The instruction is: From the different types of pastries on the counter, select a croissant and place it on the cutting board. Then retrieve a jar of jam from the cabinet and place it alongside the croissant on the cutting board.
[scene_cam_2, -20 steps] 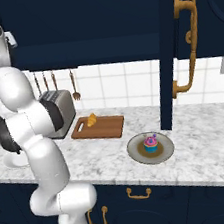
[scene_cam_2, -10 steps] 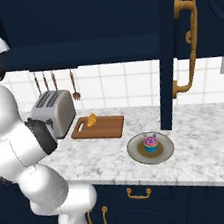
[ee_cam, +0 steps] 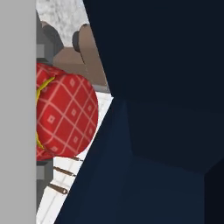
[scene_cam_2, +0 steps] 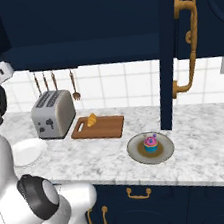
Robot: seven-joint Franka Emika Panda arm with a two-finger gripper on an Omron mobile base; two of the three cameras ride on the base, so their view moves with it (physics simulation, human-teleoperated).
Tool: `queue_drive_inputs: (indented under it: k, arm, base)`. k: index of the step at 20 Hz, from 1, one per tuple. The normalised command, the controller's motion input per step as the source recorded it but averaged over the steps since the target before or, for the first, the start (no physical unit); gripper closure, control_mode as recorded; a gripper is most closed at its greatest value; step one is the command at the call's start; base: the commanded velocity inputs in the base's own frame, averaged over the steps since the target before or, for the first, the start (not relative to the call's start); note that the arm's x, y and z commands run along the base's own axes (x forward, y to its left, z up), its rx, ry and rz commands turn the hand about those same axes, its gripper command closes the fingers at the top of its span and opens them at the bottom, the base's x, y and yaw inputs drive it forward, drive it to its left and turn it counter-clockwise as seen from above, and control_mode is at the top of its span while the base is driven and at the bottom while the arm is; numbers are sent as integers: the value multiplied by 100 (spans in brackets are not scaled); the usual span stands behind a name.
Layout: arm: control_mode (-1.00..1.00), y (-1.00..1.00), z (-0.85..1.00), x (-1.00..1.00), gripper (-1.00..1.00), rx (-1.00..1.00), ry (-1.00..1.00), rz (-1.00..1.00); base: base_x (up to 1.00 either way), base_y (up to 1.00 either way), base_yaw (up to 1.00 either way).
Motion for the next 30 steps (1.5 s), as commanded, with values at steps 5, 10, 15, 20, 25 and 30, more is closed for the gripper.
queue_drive_inputs:
  k: [5,10,15,20,25,30]
  arm:
    - [-100,-55,-69,-86,100,0,0,0]
    - [-100,-83,-72,-44,100,0,-3,0]
    - [-100,-91,-63,-33,100,1,-4,0]
    - [-100,-84,-42,-2,100,1,-1,0]
    - [-100,-87,-46,0,100,1,0,0]
    - [-100,-63,-37,0,100,0,-3,-1]
  base:
    - [0,0,0]
    - [0,0,0]
    - [0,0,0]
    - [0,0,0]
    - [0,0,0]
    - [0,0,0]
